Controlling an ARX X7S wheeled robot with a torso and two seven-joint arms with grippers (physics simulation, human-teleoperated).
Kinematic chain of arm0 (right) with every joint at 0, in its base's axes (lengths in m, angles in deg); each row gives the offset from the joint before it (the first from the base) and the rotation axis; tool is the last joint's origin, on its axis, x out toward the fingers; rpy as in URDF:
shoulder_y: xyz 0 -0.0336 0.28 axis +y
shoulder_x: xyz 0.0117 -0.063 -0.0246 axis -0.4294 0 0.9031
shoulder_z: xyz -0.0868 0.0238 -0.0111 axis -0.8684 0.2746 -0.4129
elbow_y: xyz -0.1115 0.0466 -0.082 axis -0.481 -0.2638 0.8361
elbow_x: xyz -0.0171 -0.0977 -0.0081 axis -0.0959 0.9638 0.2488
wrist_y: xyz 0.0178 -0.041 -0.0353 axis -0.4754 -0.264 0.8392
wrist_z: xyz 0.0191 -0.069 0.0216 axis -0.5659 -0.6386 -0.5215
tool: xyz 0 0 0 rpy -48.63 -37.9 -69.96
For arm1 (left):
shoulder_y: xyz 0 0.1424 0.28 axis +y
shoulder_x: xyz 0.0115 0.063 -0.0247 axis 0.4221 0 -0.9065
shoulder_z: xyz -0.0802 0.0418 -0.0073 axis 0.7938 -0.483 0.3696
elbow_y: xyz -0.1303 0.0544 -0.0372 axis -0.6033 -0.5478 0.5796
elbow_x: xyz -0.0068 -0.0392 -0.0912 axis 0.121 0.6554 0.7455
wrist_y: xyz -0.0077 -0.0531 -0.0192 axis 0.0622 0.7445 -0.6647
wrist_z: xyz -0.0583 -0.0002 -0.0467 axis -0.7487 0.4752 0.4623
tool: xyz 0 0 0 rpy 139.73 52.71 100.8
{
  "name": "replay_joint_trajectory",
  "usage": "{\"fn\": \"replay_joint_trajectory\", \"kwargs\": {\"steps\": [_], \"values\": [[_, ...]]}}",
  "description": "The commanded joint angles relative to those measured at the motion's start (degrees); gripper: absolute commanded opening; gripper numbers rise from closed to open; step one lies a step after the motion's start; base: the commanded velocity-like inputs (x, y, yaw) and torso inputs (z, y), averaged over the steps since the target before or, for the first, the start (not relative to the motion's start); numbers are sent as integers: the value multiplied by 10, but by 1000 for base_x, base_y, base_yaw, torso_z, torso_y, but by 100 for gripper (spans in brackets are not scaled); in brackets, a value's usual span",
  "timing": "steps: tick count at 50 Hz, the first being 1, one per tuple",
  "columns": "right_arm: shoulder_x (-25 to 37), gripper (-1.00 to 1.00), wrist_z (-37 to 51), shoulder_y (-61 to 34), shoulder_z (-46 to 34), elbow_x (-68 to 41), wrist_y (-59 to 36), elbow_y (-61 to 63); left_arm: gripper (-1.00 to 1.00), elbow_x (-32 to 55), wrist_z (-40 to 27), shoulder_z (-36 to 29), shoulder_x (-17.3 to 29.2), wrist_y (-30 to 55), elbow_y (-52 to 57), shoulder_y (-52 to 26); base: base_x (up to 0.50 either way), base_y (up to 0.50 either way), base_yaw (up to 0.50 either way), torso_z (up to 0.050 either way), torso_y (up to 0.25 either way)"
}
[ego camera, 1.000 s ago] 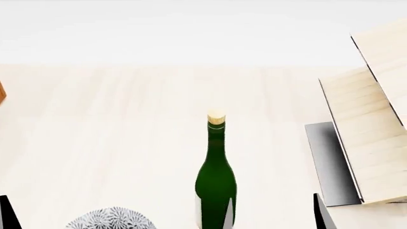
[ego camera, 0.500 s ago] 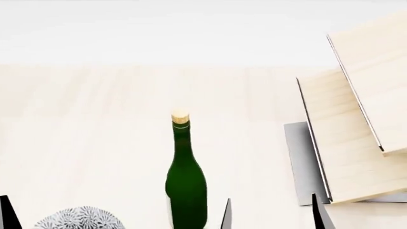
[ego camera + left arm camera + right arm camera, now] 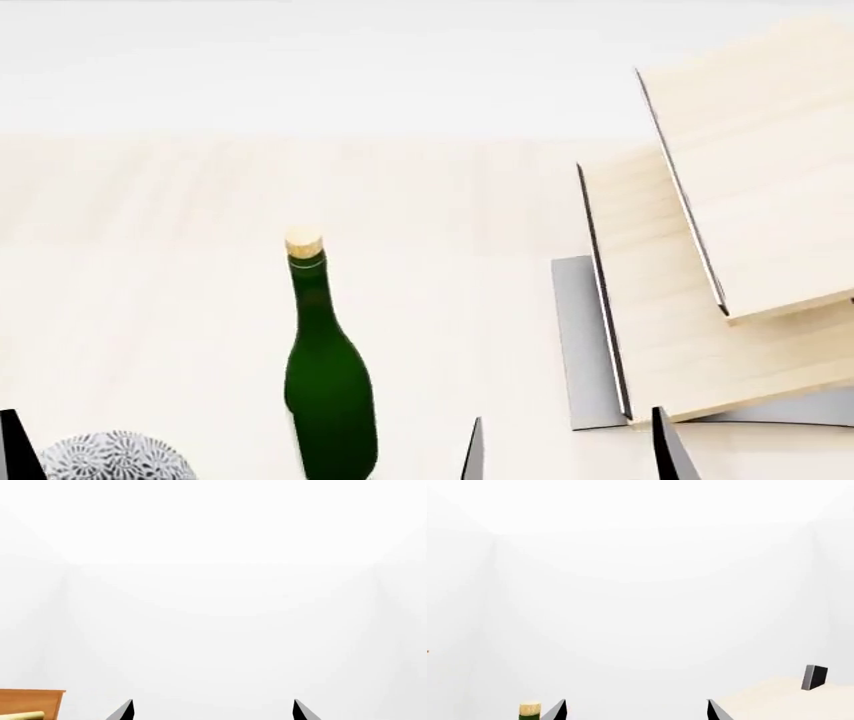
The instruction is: Put the wine bottle on the wine rack.
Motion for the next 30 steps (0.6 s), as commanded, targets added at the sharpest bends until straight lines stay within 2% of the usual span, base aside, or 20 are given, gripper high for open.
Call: {"fn": "replay_joint_trajectory", "kwargs": {"steps": [1, 30], "values": [[2, 100, 3, -1, -2, 0, 2, -2, 100, 0, -3, -2, 3, 0, 1, 0, 0, -148, 0, 0, 0], [8, 100, 9, -3, -9, 0, -1, -2, 100, 0, -10, -6, 9, 2, 4, -1, 0, -149, 0, 0, 0]]}}
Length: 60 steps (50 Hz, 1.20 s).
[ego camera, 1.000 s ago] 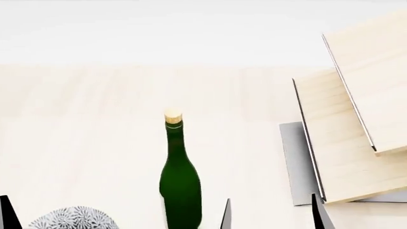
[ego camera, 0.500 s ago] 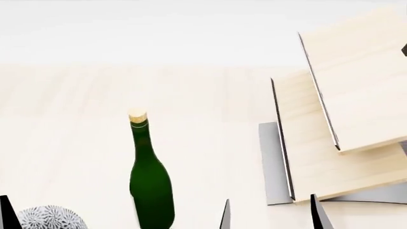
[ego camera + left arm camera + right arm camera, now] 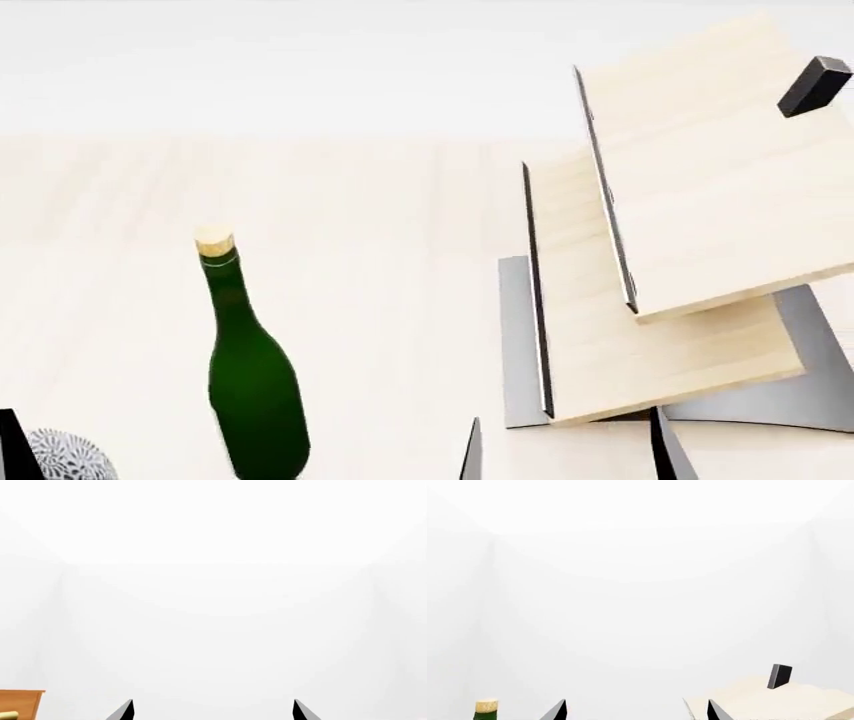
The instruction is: Put the wine bottle on the wine rack.
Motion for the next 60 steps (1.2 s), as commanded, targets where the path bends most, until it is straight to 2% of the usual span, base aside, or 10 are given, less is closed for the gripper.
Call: {"fn": "replay_joint_trajectory", "kwargs": {"steps": [1, 38, 46, 55, 60], "values": [[2, 100, 3, -1, -4, 1, 0, -1, 100, 0, -3, -2, 3, 0, 0, 0, 0, -148, 0, 0, 0], [8, 100, 10, -1, -14, 6, 4, -3, 100, 1, -11, -9, 9, -6, -8, -3, 0, -140, 0, 0, 0], [-1, 100, 21, -2, -21, 48, 21, -18, 100, 1, -13, -10, 10, -8, -13, -5, 0, 0, 0, 0, 0], [1, 100, 0, -21, -41, 26, -42, 13, 100, -3, -14, -14, 11, -5, -11, -5, 0, 0, 0, 0, 0], [-6, 100, -9, -65, -47, 32, -102, 44, 100, -5, -15, -17, 11, -4, -10, -5, 0, 0, 0, 0, 0]]}}
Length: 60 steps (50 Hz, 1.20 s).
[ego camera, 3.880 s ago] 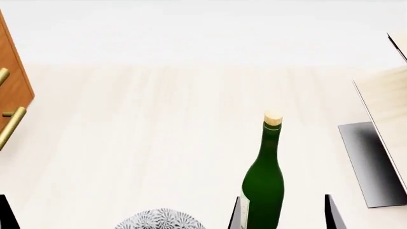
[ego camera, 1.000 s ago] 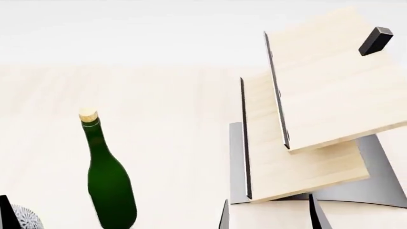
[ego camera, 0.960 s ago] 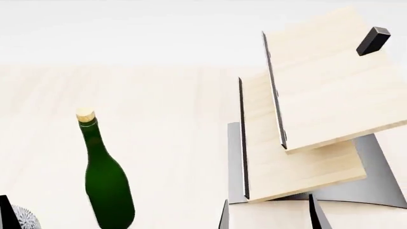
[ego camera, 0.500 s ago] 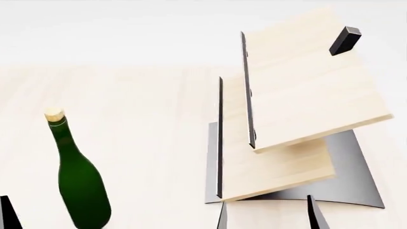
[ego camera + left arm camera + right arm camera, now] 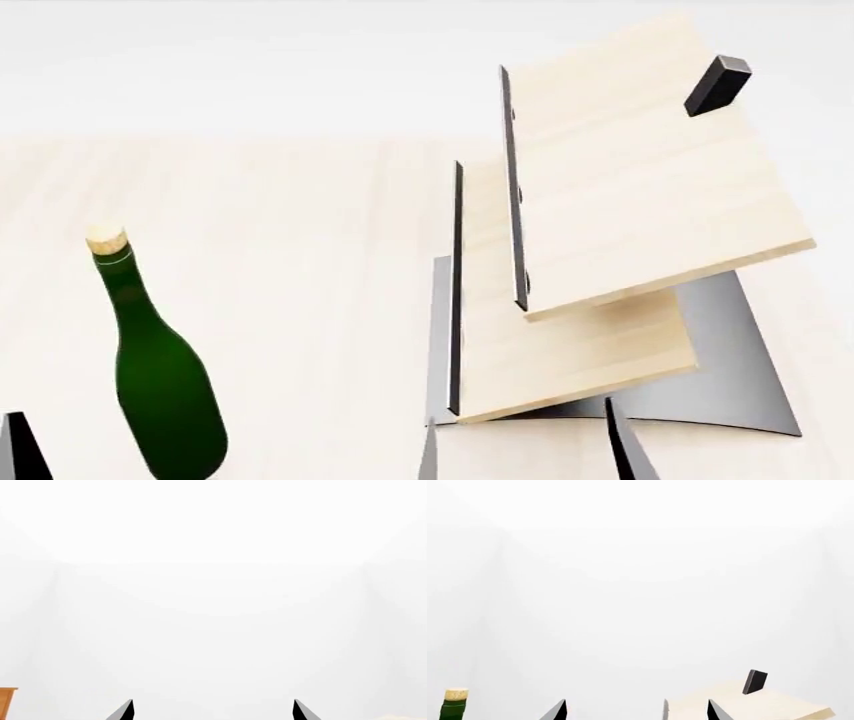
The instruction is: Put the wine bottle on the wine rack.
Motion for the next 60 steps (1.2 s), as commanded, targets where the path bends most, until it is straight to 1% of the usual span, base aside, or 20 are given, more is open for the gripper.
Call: {"fn": "replay_joint_trajectory", "kwargs": {"steps": [1, 4, 5, 8, 10, 12, 15, 16, 20, 21, 25, 27, 30, 33, 39, 40, 45, 46, 52, 60], "values": [[-8, 100, -16, -54, -15, 0, -88, 42, 100, -3, -2, -4, 1, 2, 1, 0, 0, 0, 0, 0, 0], [-13, 100, -23, -87, -25, 17, -137, 54, 100, -2, -2, -4, 2, 2, 1, -2, 0, 0, 0, 0, 0], [-21, 100, -23, -106, -24, 18, -170, 63, 100, -1, -3, -3, 3, 2, 0, -2, 0, 0, 0, 0, 0], [-25, 100, -29, -133, -28, 24, -195, 69, 100, 0, -3, -3, 4, 0, 0, -2, 0, 0, 0, 0, 0], [-23, 100, -43, -161, -33, 20, -183, 69, 100, 1, -3, -3, 5, -2, -1, -2, 0, 0, 0, 0, 0], [-24, 100, -52, -186, -35, 20, -195, 71, 100, 0, -4, -3, 5, -2, -1, -3, 0, 0, 0, 0, 0], [-29, 100, -63, -222, -33, 15, -259, 81, 100, 1, -5, -4, 6, -2, -2, -3, 0, 0, 0, 0, 0], [-31, 100, -75, -249, -28, -1, -308, 87, 100, 0, -5, -3, 6, -3, -2, -3, 0, 0, 0, 0, 0], [-43, 100, -85, -295, -11, -33, -364, 88, 100, 0, -6, -4, 6, -3, -3, -3, 0, 0, 0, 0, 0], [-43, 100, -94, -317, -13, -42, -400, 86, 100, 0, -6, -5, 6, -3, -3, -4, 0, 0, 0, 0, 0], [-47, 100, -120, -355, -8, -84, -476, 86, 100, 2, -6, -5, 8, -3, -2, -3, 0, 0, 0, 0, 0], [-37, 100, -141, -385, -26, -83, -492, 71, 100, 4, -8, -3, 9, -3, -3, -3, 0, 0, 0, 0, 0], [-46, 100, -164, -418, -11, -120, -526, 43, 100, 3, -9, -3, 9, -2, -3, -4, 0, 0, 0, 0, 0], [-59, 100, -203, -456, 24, -199, -596, 24, 100, 5, -9, -3, 10, -3, -5, -5, 0, 0, 0, 0, 0], [-67, 100, -267, -503, 66, -321, -694, -1, 100, 4, -11, -3, 11, -2, -4, -5, 0, 0, 0, 0, 0], [-73, 100, -279, -521, 92, -372, -743, -9, 100, 4, -11, -3, 11, -1, -3, -5, 0, 0, 0, 0, 0], [-65, 100, -287, -553, 87, -388, -783, -44, 100, 6, -13, -1, 12, -3, -7, -6, 0, 0, 0, 0, 0], [-76, 100, -289, -567, 113, -425, -823, -62, 100, 7, -13, -2, 12, -2, -9, -7, 0, 0, 0, 0, 0], [-71, 100, -319, -595, 115, -457, -847, -98, 100, 4, -14, -4, 12, -2, -7, -8, 0, 0, 0, 0, 0], [-61, 100, -347, -623, 84, -448, -837, -144, 100, 4, -15, -6, 13, -4, -12, -9, 0, 0, 0, 0, 0]]}}
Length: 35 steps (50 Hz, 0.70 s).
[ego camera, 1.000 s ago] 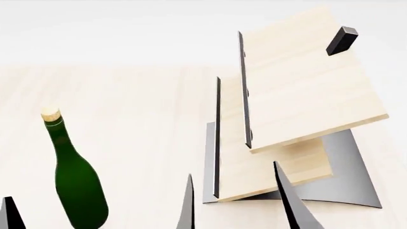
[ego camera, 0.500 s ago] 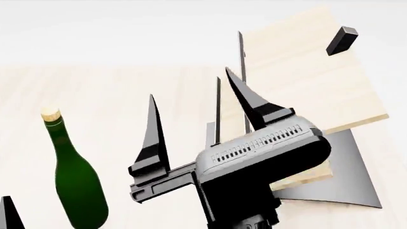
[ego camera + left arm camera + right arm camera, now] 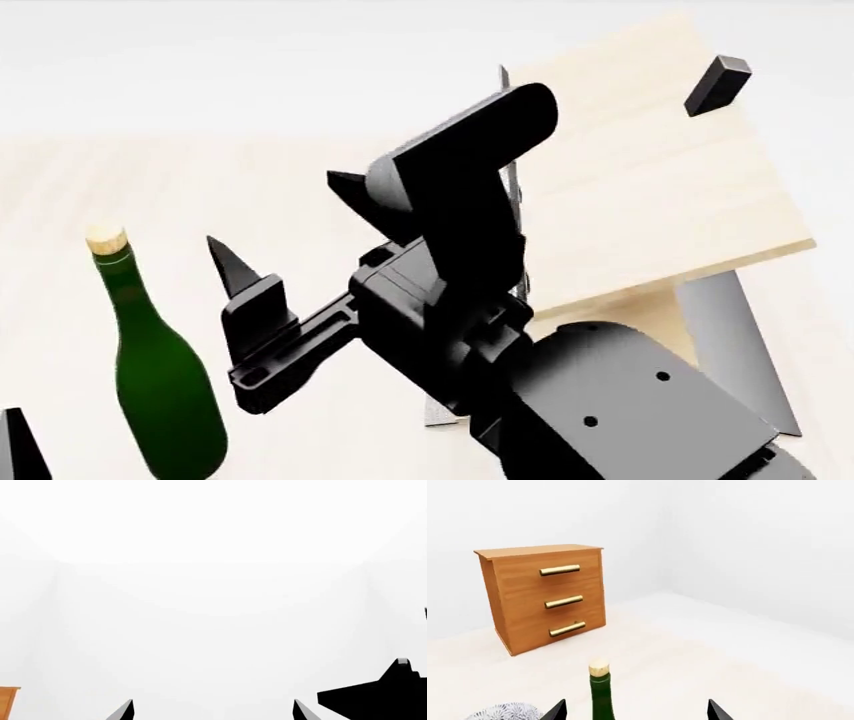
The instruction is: Put the wine bottle on the wine rack.
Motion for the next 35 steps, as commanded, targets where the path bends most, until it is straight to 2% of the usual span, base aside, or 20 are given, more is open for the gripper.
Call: {"fn": "replay_joint_trajectory", "kwargs": {"steps": [1, 13, 35], "values": [[5, 100, -46, -54, -10, -43, -45, -62, 100, -1, -2, -3, 1, -1, -4, -2, 0, 0, 0, 0, 0], [-1, 100, -93, -80, -63, -11, 1, -171, 100, 0, -4, -5, 1, 1, -9, -5, 0, 0, 0, 0, 0], [-41, 100, -116, -91, -124, 17, 55, -259, 100, 2, -7, -10, 4, 7, -9, -8, 0, 0, 0, 0, 0]]}}
